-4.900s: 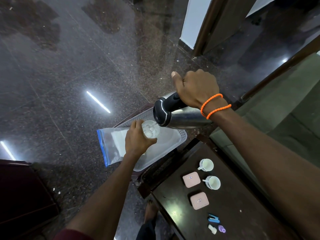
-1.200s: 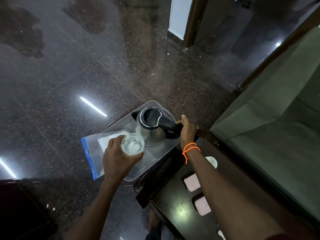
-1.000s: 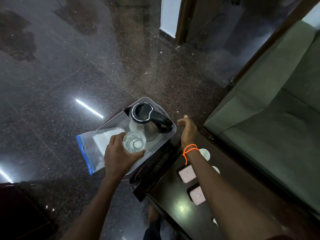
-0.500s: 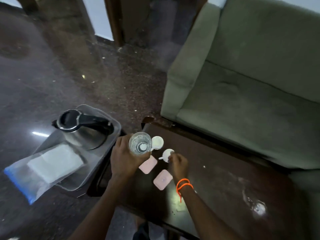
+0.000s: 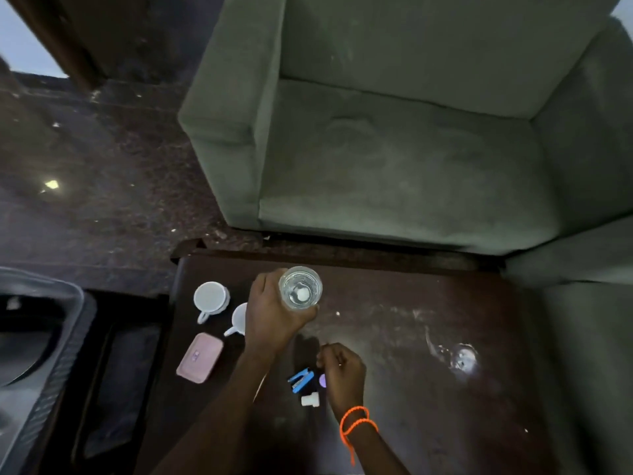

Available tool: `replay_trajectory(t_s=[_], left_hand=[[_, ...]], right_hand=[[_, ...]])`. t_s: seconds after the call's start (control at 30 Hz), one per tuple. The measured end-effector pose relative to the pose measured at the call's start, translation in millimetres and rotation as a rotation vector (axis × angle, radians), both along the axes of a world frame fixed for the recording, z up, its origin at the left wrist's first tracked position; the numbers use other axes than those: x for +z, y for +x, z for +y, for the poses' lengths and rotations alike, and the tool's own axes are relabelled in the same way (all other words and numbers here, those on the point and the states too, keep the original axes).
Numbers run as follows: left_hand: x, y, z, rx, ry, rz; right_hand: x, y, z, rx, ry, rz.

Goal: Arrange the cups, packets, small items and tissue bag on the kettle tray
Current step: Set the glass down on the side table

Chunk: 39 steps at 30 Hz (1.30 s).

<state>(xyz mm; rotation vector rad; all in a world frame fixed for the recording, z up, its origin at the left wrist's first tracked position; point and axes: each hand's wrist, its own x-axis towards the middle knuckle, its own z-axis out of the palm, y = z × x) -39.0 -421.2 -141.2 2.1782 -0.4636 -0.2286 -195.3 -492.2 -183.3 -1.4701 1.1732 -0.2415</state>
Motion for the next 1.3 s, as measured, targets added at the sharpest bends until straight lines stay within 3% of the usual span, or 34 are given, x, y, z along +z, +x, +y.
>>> replay_trajectory(t_s=[0.5, 1.07, 1.3], left_hand=[[-47, -2, -60, -0.119, 0.053, 0.063], [-80, 4, -61, -0.129, 0.081, 0.067], [-70, 0, -37, -0.108, 0.023, 0.204]], right_hand=[[-30, -19, -23, -0.056, 0.034, 0.036], [-16, 76, -103, -0.075, -0.231, -0.040], [17, 98, -97, 0.013, -0.347, -0.124]])
